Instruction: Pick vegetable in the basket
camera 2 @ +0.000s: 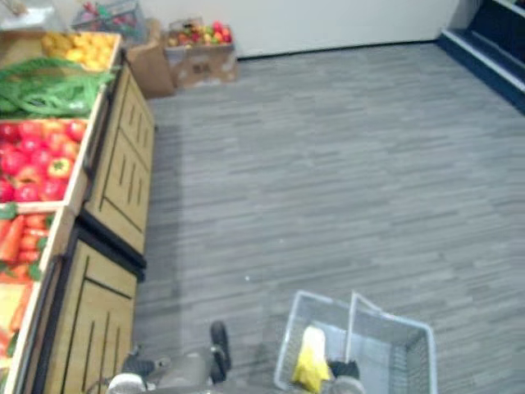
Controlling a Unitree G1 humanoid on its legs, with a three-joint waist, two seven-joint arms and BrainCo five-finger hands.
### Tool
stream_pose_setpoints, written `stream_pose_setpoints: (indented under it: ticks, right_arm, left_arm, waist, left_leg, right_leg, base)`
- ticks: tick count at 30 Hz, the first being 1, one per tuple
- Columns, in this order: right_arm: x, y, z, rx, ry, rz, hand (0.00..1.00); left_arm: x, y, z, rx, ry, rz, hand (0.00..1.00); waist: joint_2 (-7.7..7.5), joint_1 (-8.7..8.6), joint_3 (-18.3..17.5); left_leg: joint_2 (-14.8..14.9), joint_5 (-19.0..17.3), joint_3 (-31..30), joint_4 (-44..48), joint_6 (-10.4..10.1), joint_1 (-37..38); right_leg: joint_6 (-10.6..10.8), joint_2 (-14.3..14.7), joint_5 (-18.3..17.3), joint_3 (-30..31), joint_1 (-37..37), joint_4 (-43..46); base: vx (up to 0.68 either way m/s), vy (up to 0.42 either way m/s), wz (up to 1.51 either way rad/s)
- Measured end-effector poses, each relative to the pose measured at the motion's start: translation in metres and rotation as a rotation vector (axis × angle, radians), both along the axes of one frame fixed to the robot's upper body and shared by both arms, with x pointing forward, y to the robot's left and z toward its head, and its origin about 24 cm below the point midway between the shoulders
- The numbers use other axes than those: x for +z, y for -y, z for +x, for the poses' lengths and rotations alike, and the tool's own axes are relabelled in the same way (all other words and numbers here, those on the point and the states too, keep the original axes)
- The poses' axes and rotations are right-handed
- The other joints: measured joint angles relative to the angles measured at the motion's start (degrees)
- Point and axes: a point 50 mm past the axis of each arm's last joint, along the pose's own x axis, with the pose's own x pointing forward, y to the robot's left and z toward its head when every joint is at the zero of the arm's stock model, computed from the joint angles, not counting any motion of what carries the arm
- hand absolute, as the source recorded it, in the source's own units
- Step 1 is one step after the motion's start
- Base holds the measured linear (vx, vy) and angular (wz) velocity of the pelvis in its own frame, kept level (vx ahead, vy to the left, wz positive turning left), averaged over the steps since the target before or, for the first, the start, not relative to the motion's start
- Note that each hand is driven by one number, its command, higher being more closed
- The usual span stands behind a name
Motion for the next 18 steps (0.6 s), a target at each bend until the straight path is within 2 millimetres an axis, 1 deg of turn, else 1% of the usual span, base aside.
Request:
stream_pose_setpoints:
  ticks: [1, 2, 3, 4, 5, 6, 7, 8, 9, 10, 11, 12, 13, 14, 15, 16, 17, 18]
  right_arm:
    - [0.000, -0.006, 0.002, 0.025, 0.007, 0.009, 1.00]
    - [0.000, -0.008, 0.002, 0.030, 0.007, 0.014, 1.00]
    - [-0.001, -0.010, 0.000, 0.051, -0.003, 0.016, 1.00]
    - [-0.002, -0.008, -0.002, 0.042, -0.011, 0.019, 1.00]
    - [-0.002, -0.005, -0.003, 0.035, -0.012, 0.015, 1.00]
    - [0.000, 0.000, 0.000, 0.031, 0.002, 0.005, 1.00]
    - [0.002, 0.007, 0.004, 0.025, 0.020, -0.010, 1.00]
    - [0.005, 0.012, 0.010, 0.019, 0.043, -0.020, 1.00]
    - [0.006, 0.013, 0.012, 0.017, 0.053, -0.024, 1.00]
    - [0.007, 0.014, 0.014, 0.017, 0.060, -0.026, 1.00]
    - [0.007, 0.014, 0.015, 0.017, 0.061, -0.025, 1.00]
    - [0.006, 0.014, 0.014, 0.018, 0.060, -0.023, 1.00]
    - [0.006, 0.014, 0.014, 0.018, 0.058, -0.022, 1.00]
    - [0.006, 0.013, 0.013, 0.013, 0.055, -0.018, 1.00]
    - [0.005, 0.014, 0.011, -0.012, 0.053, -0.014, 1.00]
    - [0.005, 0.015, 0.010, -0.028, 0.054, -0.013, 1.00]
    - [0.005, 0.017, 0.010, -0.045, 0.058, -0.011, 1.00]
    - [0.005, 0.017, 0.010, -0.063, 0.062, -0.005, 1.00]
  left_arm:
    - [0.000, -0.002, -0.001, -0.001, -0.002, 0.004, 0.00]
    - [0.000, -0.002, -0.001, 0.001, -0.004, 0.006, 0.00]
    - [0.000, -0.004, -0.003, -0.007, -0.015, 0.013, 0.00]
    - [-0.002, -0.004, -0.007, -0.020, -0.034, 0.016, 0.00]
    - [-0.002, -0.004, -0.009, -0.028, -0.045, 0.015, 0.00]
    - [-0.003, -0.005, -0.010, -0.045, -0.054, 0.019, 0.00]
    - [-0.004, -0.005, -0.011, -0.078, -0.072, 0.024, 0.00]
    - [-0.004, -0.005, -0.014, -0.101, -0.088, 0.029, 0.00]
    - [-0.005, -0.005, -0.015, -0.104, -0.097, 0.028, 0.00]
    - [-0.006, -0.006, -0.017, -0.118, -0.109, 0.031, 0.00]
    - [-0.006, -0.004, -0.017, -0.143, -0.113, 0.033, 0.00]
    - [-0.006, -0.002, -0.014, -0.154, -0.106, 0.029, 0.00]
    - [-0.005, -0.001, -0.011, -0.157, -0.099, 0.027, 0.00]
    - [-0.005, 0.001, -0.007, -0.156, -0.088, 0.022, 0.00]
    - [-0.005, 0.004, -0.006, -0.139, -0.080, 0.010, 0.00]
    - [-0.005, 0.007, -0.005, -0.127, -0.074, -0.001, 0.00]
    - [-0.006, 0.009, -0.005, -0.112, -0.069, -0.011, 0.00]
    - [-0.006, 0.010, -0.006, -0.097, -0.066, -0.018, 0.00]
  waist:
    - [-0.56, 0.62, -0.35]
    - [-1.04, 0.97, -0.74]
    - [-2.03, 1.13, -2.04]
    - [-2.47, 1.11, -3.43]
    - [-2.47, 1.10, -3.89]
    - [-2.39, 0.97, -4.02]
    - [-2.12, 0.66, -4.05]
    - [-1.61, 0.00, -3.68]
    - [-1.51, -0.40, -3.58]
    - [-1.40, -0.49, -3.32]
    - [-1.18, -0.54, -3.26]
    - [-0.87, -0.73, -3.13]
    - [-0.84, -0.83, -3.07]
    - [-0.61, -0.91, -2.82]
    - [0.06, -1.03, -2.38]
    - [0.71, -1.25, -2.18]
    - [1.39, -1.44, -1.93]
    - [1.59, -1.41, -1.80]
  left_leg:
    - [-0.12, -1.16, 0.40, 1.30, 1.04, 0.65]
    - [-0.44, -1.83, 0.92, 1.75, 1.54, 1.24]
    - [-1.69, -3.25, 1.04, 1.67, 2.12, 2.38]
    - [-2.82, -4.69, 0.80, 1.45, 2.55, 3.17]
    - [-3.33, -5.32, 0.71, 1.12, 2.78, 3.86]
    - [-4.11, -6.13, 0.27, 0.22, 2.87, 5.42]
    - [-4.93, -7.17, -0.61, -0.78, 3.16, 7.69]
    - [-5.57, -8.37, -1.91, -1.36, 3.16, 10.19]
    - [-5.80, -8.87, -2.66, -1.47, 3.28, 11.83]
    - [-6.38, -9.28, -3.79, -2.68, 3.05, 14.96]
    - [-6.51, -9.51, -4.95, -4.47, 2.71, 18.54]
    - [-6.46, -9.60, -6.69, -5.78, 2.58, 20.73]
    - [-6.47, -9.64, -7.71, -6.31, 2.53, 21.62]
    - [-6.36, -10.13, -10.10, -6.62, 2.52, 22.79]
    - [-5.72, -11.13, -12.66, -6.09, 2.28, 23.58]
    - [-5.13, -11.93, -14.65, -5.78, 1.88, 24.01]
    - [-4.25, -13.45, -17.25, -4.59, 1.25, 24.29]
    - [-3.83, -14.34, -18.46, -3.89, 0.72, 24.61]
  right_leg:
    - [0.84, -0.64, 2.53, 1.73, 0.31, 0.54]
    - [1.47, -1.11, 3.39, 2.74, 0.23, 1.46]
    - [2.36, -2.40, 4.65, 4.25, -0.39, 3.87]
    - [2.64, -3.74, 5.37, 5.78, -2.85, 9.49]
    - [2.91, -4.45, 6.07, 6.79, -4.61, 13.54]
    - [4.73, -5.71, 8.27, 7.81, -7.38, 21.08]
    - [5.89, -7.07, 13.54, 9.82, -11.78, 31.46]
    - [6.48, -7.62, 14.27, 11.15, -16.21, 42.96]
    - [6.09, -7.50, 13.72, 10.94, -17.87, 47.68]
    - [4.69, -7.02, 11.28, 10.45, -19.83, 52.83]
    - [3.56, -5.76, 5.97, 8.99, -21.90, 55.11]
    - [1.79, -4.21, 1.45, 6.55, -23.94, 52.97]
    - [0.99, -3.64, 0.01, 5.50, -25.22, 50.64]
    - [-0.20, -2.48, -0.99, 4.43, -27.37, 44.76]
    - [-0.32, -0.99, -1.03, 4.81, -28.36, 36.76]
    - [0.30, 0.17, -0.53, 5.81, -28.56, 29.96]
    - [1.21, 1.19, 0.55, 8.38, -28.71, 21.01]
    - [1.40, 1.52, 1.27, 9.92, -28.67, 17.04]
  base:
    - [0.38, 0.193, -0.16]
    - [0.39, 0.196, -0.10]
    - [0.32, 0.153, 0.01]
    - [0.47, 0.236, 0.08]
    - [0.38, 0.200, 0.16]
    - [0.37, 0.210, 0.23]
    - [0.34, 0.196, 0.37]
    - [0.33, 0.183, 0.42]
    - [0.36, 0.147, 0.44]
    - [0.38, 0.114, 0.48]
    - [0.45, 0.091, 0.69]
    - [0.34, 0.031, 0.76]
    - [0.39, -0.069, 0.94]
    - [0.39, -0.149, 1.07]
    - [0.40, -0.182, 1.17]
    - [0.34, -0.219, 1.26]
    - [0.27, -0.202, 1.01]
    - [0.36, -0.293, 1.07]
